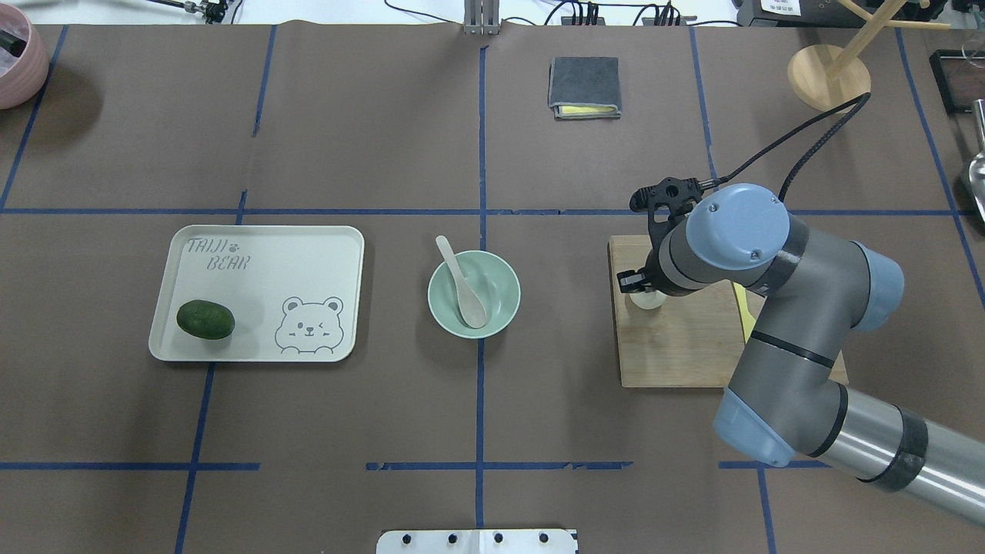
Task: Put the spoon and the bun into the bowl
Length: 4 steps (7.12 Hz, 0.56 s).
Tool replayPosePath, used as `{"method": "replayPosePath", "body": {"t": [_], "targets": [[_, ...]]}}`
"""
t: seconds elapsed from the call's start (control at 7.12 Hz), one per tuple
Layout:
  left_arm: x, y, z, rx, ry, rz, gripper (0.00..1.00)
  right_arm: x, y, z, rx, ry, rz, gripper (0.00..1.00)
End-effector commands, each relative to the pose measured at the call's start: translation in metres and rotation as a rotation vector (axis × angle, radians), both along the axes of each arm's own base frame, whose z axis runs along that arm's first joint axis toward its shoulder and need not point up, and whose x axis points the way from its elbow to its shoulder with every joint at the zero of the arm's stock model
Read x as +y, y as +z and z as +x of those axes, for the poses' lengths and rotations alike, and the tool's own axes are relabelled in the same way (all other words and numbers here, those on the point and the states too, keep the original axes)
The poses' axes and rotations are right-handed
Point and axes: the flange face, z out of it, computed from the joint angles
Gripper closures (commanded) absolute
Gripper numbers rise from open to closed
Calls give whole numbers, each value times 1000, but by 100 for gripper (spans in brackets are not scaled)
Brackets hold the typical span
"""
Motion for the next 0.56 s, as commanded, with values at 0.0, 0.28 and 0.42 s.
{"method": "replayPosePath", "body": {"t": [0.0, 0.28, 0.42], "targets": [[0, -2, 0, 0, 0, 3, 0, -8, -80, -15, -67, 60, -31, 100], [0, -2, 0, 0, 0, 3, 0, -17, -162, -36, -120, 125, -86, 100], [0, -2, 0, 0, 0, 3, 0, -22, -182, -73, -110, 149, -116, 100]]}}
